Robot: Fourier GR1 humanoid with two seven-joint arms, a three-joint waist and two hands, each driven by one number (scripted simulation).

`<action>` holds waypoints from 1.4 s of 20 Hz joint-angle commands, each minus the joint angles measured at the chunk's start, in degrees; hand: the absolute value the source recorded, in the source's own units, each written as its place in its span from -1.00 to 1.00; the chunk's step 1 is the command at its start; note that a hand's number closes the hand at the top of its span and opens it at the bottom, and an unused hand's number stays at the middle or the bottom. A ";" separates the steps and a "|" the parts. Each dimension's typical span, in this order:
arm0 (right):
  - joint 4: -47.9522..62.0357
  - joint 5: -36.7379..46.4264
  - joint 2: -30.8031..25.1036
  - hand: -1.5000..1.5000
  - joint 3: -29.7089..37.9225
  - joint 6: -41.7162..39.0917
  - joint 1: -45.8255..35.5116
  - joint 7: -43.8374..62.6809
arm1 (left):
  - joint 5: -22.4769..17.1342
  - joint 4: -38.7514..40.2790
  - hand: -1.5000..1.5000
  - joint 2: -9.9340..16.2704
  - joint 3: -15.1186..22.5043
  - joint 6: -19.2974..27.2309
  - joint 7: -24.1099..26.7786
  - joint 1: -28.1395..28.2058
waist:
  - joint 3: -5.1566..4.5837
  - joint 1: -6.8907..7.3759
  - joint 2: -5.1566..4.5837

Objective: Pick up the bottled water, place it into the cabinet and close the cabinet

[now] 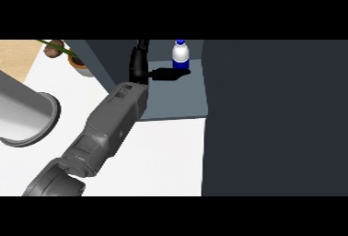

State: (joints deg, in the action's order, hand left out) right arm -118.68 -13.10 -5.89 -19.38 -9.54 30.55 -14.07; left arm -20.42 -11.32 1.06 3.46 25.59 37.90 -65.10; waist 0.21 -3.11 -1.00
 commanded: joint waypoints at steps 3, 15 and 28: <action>1.26 -1.11 -1.11 -1.00 1.30 -1.09 1.51 -1.61 | -0.73 -4.86 -1.00 1.93 -1.17 -7.28 2.24 3.78 | -0.20 2.46 1.00; -4.45 1.17 0.12 -1.00 -1.89 3.10 5.19 1.51 | -3.84 -22.46 -1.00 0.35 4.15 -9.50 -4.40 13.09 | -0.19 5.21 2.20; -6.43 0.38 -1.77 -1.00 -1.82 2.38 7.44 1.14 | -3.91 -64.69 -1.00 3.46 16.07 -7.69 -15.04 42.63 | -0.17 5.35 1.97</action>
State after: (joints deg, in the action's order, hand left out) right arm -123.66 -12.05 -6.45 -21.33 -6.53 36.74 -13.30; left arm -24.43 -62.94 1.41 17.75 16.19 25.55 -32.21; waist 0.16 1.97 0.91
